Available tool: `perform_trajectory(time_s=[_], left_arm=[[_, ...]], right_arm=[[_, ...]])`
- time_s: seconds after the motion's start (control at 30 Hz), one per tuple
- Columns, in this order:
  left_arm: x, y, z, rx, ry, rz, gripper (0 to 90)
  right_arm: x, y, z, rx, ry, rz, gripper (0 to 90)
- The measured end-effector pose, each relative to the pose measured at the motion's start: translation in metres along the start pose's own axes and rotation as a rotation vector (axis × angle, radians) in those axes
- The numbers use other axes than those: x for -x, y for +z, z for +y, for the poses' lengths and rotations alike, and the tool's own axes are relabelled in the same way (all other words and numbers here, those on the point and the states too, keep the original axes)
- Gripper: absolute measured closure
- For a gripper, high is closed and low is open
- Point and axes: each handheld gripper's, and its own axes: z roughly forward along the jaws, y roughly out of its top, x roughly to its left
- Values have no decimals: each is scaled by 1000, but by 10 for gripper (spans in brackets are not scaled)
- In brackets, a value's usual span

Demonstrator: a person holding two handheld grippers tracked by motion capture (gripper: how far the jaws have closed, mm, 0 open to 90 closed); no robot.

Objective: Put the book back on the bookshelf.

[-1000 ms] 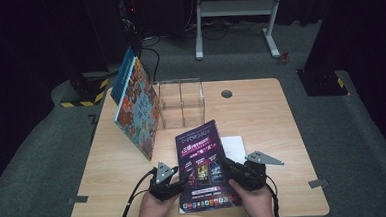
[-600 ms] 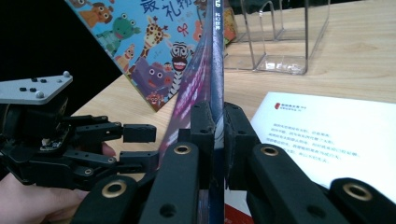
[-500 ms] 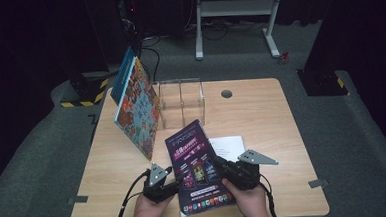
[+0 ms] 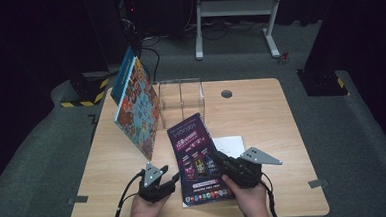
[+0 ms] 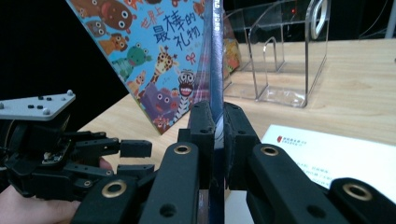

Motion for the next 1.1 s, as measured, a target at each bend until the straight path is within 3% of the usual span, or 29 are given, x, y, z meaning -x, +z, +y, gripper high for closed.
perform_trajectory(time_s=[0.23, 0.43, 0.57, 0.67, 0.7, 0.77, 1.0, 1.1], left_arm=[[0, 0, 1, 1, 12, 4, 478], [0, 1, 2, -1, 25, 4, 479], [1, 3, 1, -9, 27, -7, 480], [9, 5, -1, -35, 43, -74, 471], [9, 5, -1, -35, 43, -74, 454], [23, 10, -5, -72, 72, -105, 433], [39, 18, -8, -108, 129, -104, 392], [44, 27, -9, -155, 155, -86, 383]], right_arm=[[-3, 0, 15, 52, -32, -16, 846], [-3, 10, 29, 121, -43, -25, 846], [0, 17, 28, 142, -63, -52, 846], [2, 17, 25, 142, -63, -69, 845], [2, 17, 25, 142, -63, -69, 845], [5, 16, 23, 144, -53, -75, 845], [4, 15, 23, 159, -45, -71, 845], [-1, 15, 27, 179, -43, -59, 846]])
